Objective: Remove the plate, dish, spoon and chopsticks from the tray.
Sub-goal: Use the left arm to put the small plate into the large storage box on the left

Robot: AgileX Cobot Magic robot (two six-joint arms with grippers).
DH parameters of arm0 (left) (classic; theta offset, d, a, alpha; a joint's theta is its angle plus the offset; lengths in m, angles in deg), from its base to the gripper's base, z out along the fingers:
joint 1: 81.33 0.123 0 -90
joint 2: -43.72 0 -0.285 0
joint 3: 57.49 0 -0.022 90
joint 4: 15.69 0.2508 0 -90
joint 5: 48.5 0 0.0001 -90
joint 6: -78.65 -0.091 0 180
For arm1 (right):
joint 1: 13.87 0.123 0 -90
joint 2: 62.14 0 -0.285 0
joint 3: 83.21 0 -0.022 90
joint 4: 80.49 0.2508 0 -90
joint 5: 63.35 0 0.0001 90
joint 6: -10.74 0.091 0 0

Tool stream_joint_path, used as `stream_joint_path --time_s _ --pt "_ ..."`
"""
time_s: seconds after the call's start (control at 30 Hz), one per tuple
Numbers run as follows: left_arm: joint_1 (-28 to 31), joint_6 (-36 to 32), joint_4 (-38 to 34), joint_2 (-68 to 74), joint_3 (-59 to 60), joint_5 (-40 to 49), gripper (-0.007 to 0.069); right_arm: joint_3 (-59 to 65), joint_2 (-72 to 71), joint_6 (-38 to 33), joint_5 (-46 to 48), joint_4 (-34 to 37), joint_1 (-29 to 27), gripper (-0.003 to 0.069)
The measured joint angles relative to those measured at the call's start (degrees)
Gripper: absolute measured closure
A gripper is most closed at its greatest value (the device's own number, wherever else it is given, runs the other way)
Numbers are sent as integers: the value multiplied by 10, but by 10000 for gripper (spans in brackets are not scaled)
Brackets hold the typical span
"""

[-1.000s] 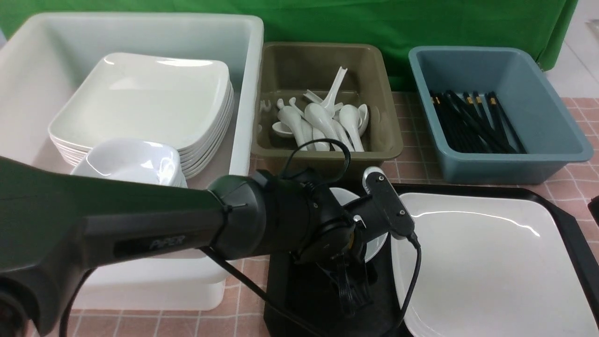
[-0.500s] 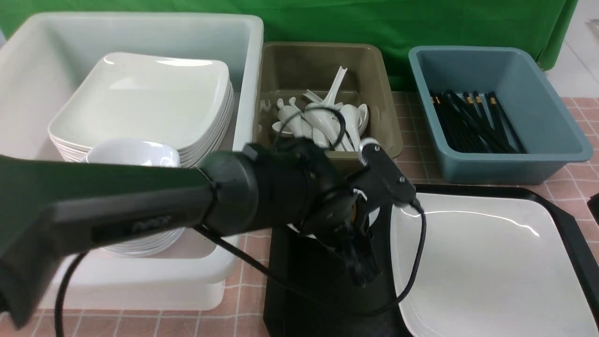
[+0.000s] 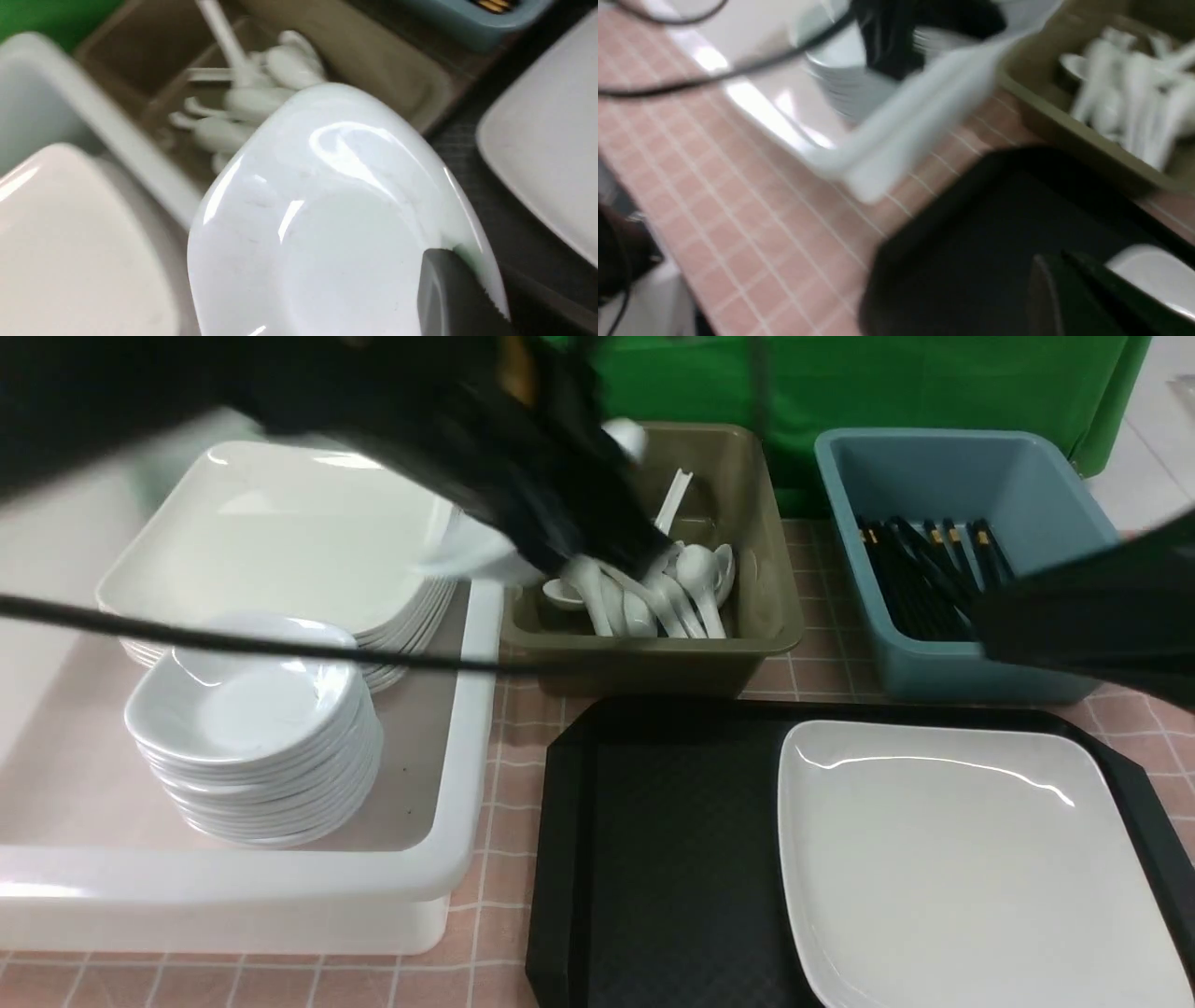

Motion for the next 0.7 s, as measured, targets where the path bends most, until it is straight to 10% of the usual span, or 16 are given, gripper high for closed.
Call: stream_joint_path --time_s 0.3,0.7 --pt "190 -11 0 -53 91 39 610 -162 178 5 4 19 119 629" --pt "208 -49 -41 -47 227 -79 599 -288 305 54 49 5 135 629"
